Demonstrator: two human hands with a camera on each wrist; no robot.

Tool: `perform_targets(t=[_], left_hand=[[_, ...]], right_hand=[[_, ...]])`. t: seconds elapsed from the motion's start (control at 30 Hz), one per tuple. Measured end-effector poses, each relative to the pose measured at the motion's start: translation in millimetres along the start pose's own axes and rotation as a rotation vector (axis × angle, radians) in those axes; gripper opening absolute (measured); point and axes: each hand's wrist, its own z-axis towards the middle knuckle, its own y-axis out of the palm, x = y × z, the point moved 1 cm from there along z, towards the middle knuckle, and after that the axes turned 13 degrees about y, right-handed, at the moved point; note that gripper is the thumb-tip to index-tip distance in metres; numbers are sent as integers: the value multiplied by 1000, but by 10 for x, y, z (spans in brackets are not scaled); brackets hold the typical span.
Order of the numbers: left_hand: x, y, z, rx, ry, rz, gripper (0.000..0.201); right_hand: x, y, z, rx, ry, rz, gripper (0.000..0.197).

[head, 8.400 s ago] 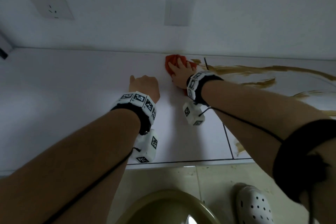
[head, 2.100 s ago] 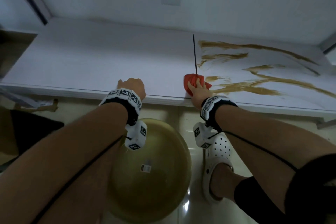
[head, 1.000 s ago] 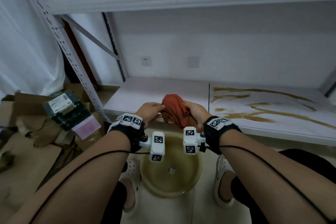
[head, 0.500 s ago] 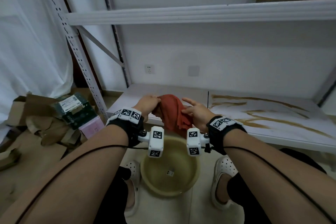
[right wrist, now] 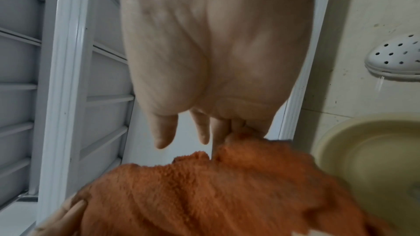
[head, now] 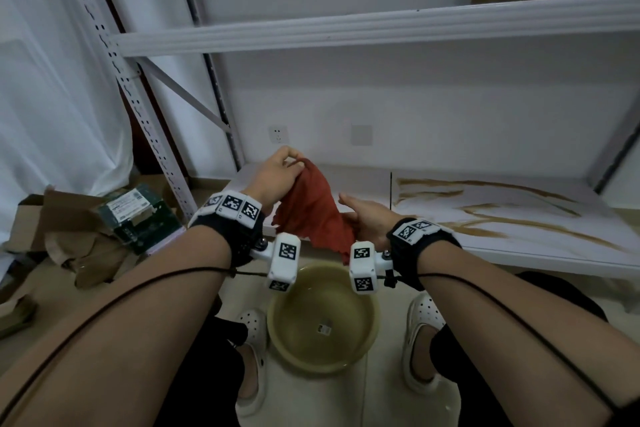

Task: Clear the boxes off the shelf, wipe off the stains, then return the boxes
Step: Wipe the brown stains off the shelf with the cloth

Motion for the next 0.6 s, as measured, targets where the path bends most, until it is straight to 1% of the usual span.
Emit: perform_targets(t=[0.03,0.07,0.1,0.17,0.2,0.3,0.37,0.43,0.47,0.53,0.6], left_hand=[[18,-9,-3,-36,7,7,13],[41,-21,-2,-62,20,33,12],[37,-47,21,-67,33,60,12],[-25,-114,84,-42,28,129,17],[-75,-152,102,-15,13,184,18],[-240,-177,112,37,-44,290,23],[-279,-102,76,35,-60,267,25],[-310,-8,35,-20,-79,262,32],[-317,37,12,-60,-82,258,32],[-326,126,-53,-134,-84,205,27],[-315,213,-120,-205,-85,122,20]], right_hand=[[17,2,6,14,-13,-11,28],[29,0,16,42,-40,-39,26],[30,-8,27,77,-82,-60,22],[29,-53,49,136,-133,-43,10],[26,-69,47,141,-144,-28,7],[-28,-50,30,78,-168,3,3],[-68,-9,48,58,-190,37,4],[-97,29,67,56,-201,75,5],[-101,42,78,70,-201,76,6],[-83,61,98,88,-201,83,7],[-49,47,141,104,-233,94,9]])
